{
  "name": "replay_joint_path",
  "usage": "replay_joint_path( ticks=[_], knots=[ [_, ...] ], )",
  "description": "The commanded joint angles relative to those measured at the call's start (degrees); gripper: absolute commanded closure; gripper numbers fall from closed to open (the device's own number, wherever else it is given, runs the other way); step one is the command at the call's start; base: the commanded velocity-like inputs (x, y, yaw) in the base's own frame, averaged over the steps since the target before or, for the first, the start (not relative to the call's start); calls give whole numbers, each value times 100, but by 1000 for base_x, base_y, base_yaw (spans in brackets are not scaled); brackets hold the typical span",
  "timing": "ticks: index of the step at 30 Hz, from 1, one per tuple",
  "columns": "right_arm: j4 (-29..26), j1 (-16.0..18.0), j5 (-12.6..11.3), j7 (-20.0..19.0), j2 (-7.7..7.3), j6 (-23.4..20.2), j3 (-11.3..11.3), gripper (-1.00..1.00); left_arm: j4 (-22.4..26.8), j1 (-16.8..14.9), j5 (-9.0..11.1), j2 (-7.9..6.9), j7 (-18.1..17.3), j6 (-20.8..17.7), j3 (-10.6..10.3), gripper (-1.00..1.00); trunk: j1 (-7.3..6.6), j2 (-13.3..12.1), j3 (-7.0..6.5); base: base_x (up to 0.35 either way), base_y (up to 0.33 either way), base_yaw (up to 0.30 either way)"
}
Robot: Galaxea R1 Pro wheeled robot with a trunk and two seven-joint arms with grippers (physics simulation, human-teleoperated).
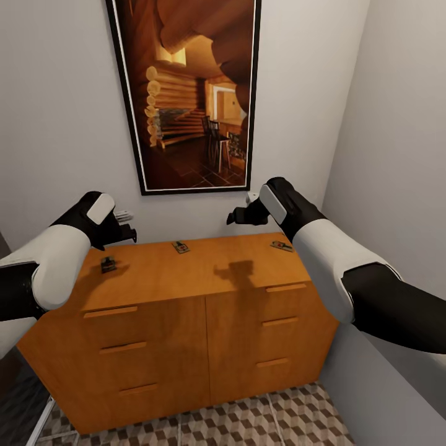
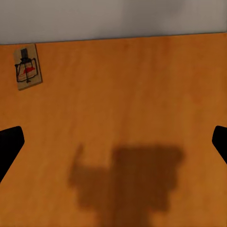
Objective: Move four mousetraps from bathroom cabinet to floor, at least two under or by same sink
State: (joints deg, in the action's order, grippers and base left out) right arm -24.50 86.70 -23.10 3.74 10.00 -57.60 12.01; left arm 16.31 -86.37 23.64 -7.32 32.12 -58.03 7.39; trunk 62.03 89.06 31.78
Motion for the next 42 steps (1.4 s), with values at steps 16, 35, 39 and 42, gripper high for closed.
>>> replay_joint_path(
  ticks=[16,35,39,42],
  knots=[
    [-2,4,-46,39,0,-14,20,-100,90,-6,13,-10,72,10,-41,-100,0,3,6,0,0,0],
    [-2,4,-46,36,0,-14,20,-100,104,-3,-144,-99,81,20,-57,-100,0,3,6,0,0,0],
    [-2,4,-46,34,0,-13,20,-100,104,-3,-148,-195,77,20,-55,-100,0,3,6,0,0,0],
    [-2,4,-46,32,0,-12,20,-100,107,-3,-149,-240,76,20,-54,-100,0,3,6,0,0,0]
  ],
)
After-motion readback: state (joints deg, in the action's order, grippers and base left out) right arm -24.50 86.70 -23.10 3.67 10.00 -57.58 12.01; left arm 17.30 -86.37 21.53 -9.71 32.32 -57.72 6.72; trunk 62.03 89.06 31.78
